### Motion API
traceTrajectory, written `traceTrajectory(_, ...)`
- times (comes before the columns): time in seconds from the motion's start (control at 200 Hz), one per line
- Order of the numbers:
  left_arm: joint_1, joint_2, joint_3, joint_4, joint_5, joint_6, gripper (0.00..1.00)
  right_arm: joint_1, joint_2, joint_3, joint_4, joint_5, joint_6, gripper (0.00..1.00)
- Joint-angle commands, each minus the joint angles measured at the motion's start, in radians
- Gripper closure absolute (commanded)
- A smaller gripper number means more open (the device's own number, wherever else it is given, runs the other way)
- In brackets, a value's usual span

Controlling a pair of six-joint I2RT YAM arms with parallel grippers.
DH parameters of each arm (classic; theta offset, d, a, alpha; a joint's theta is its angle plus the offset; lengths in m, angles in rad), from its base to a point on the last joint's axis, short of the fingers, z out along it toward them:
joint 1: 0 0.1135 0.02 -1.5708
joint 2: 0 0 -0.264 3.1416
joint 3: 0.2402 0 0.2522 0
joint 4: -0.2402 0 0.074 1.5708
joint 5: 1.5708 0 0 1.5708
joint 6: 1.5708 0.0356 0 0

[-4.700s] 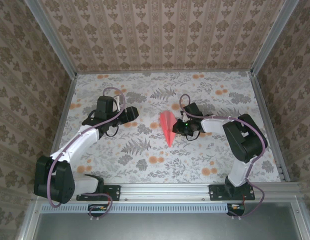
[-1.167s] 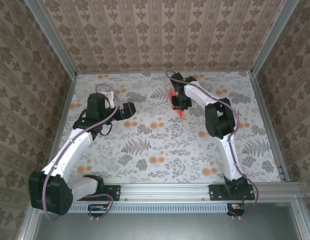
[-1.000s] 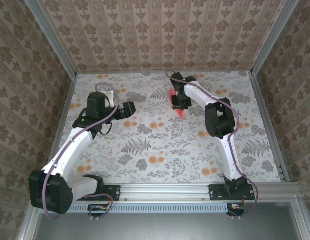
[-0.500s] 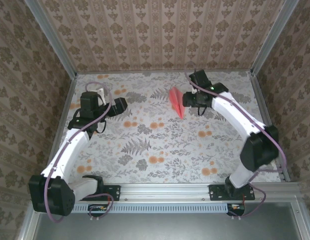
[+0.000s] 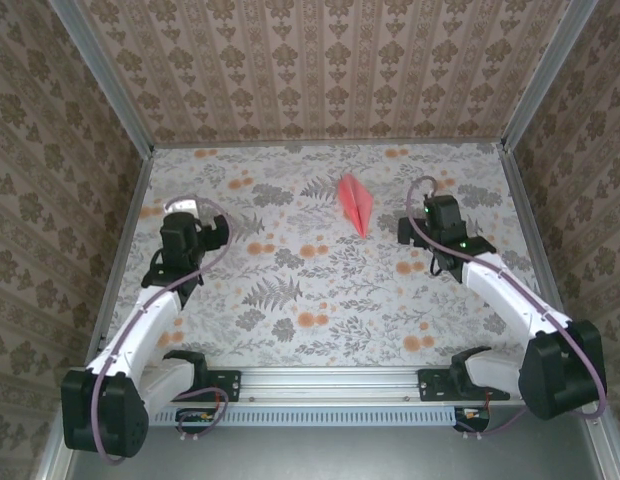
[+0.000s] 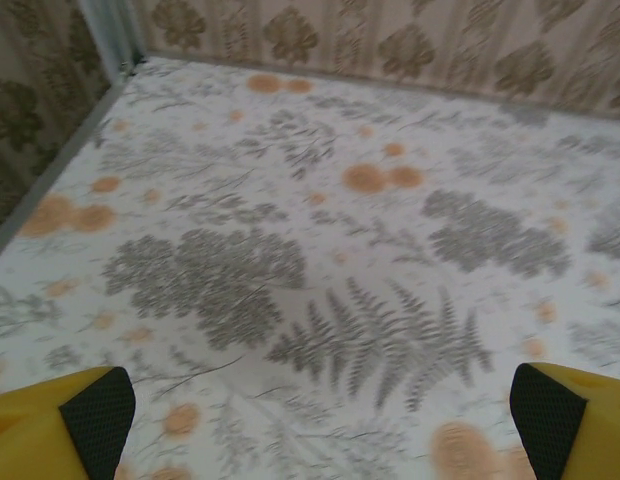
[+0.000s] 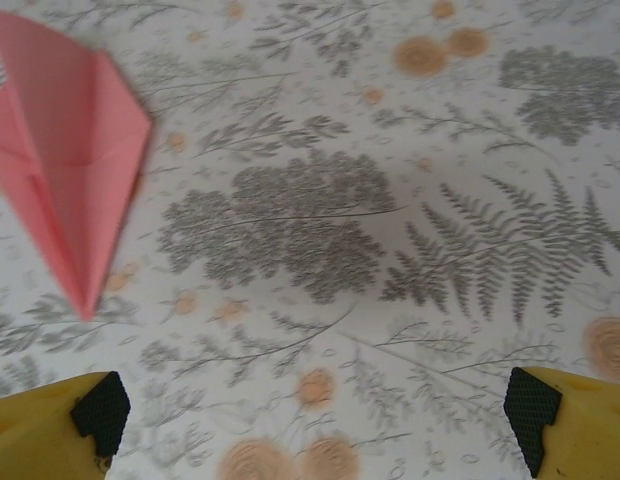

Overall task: Fold a paper plane with a square sheet of paper (fold left side to right side)
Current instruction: Reset both arms

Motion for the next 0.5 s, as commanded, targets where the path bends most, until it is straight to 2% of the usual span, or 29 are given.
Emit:
traceTrajectory(0.0, 0.027, -0.015, -0.033, 0.121, -0.095, 0.126, 0.00, -0.048, -0.045, -0.115, 0.255, 0.051, -0.061, 0.00)
traceTrajectory(0.235, 0.086, 0.065, -0.123, 0.228, -0.093, 0.168, 0.00, -0.126, 0.027, -0.260, 0.511, 0.041, -0.090, 0.00)
traceTrajectory(0.495, 0.107, 0.237, -0.207, 0.523, 0.004, 0.245, 0.00, -0.155, 0.186, -0.293, 0.836, -0.084, -0.195, 0.00)
